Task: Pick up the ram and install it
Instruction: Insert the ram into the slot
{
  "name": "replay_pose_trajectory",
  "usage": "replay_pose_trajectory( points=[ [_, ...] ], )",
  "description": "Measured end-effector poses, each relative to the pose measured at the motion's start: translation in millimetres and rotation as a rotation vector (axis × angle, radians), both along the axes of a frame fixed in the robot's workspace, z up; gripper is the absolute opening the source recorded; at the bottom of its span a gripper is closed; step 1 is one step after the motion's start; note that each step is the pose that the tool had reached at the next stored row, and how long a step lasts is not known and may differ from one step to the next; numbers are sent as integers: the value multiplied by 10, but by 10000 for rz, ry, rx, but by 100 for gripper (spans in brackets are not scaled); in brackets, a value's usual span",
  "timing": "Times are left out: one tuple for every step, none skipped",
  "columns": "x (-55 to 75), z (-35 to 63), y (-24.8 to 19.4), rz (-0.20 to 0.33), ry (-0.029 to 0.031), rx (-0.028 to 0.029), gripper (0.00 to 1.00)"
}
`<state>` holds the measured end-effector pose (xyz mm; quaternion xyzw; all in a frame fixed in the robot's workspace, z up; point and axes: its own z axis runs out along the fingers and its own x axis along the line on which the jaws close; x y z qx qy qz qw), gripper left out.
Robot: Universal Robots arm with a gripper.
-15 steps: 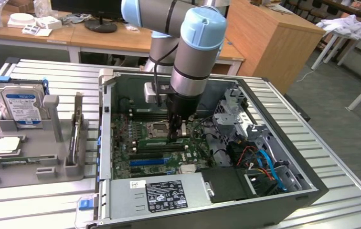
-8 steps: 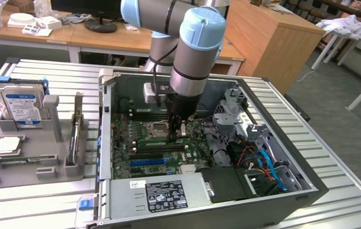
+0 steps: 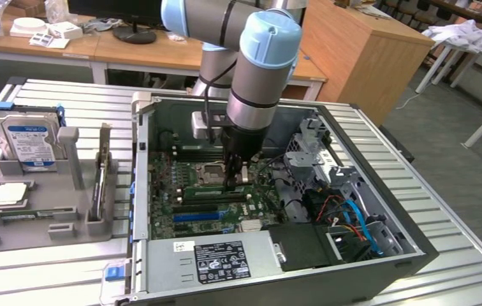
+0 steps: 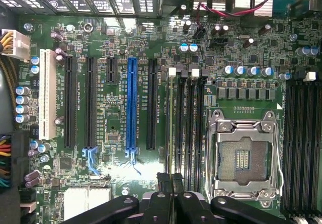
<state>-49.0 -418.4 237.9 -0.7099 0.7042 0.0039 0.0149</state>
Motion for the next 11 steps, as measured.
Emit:
replay_pose_trajectory(
  points=[
    [0, 1, 0, 0, 1, -2, 12],
    [0, 0, 0, 1, 1, -1, 12],
    [0, 1, -1, 1, 1, -3, 12],
    [0, 1, -1, 1, 1, -3, 12],
    [0, -4, -1, 1, 1, -2, 12],
    [0, -10, -2, 1, 0, -1, 12],
    [0, -19, -1, 1, 1, -1, 12],
    [0, -28, -2, 0, 0, 1, 12],
    [0, -36, -2, 1, 1, 3, 12],
    [0, -42, -2, 1, 1, 3, 12],
    [0, -43, -2, 1, 2, 1, 12]
  ],
)
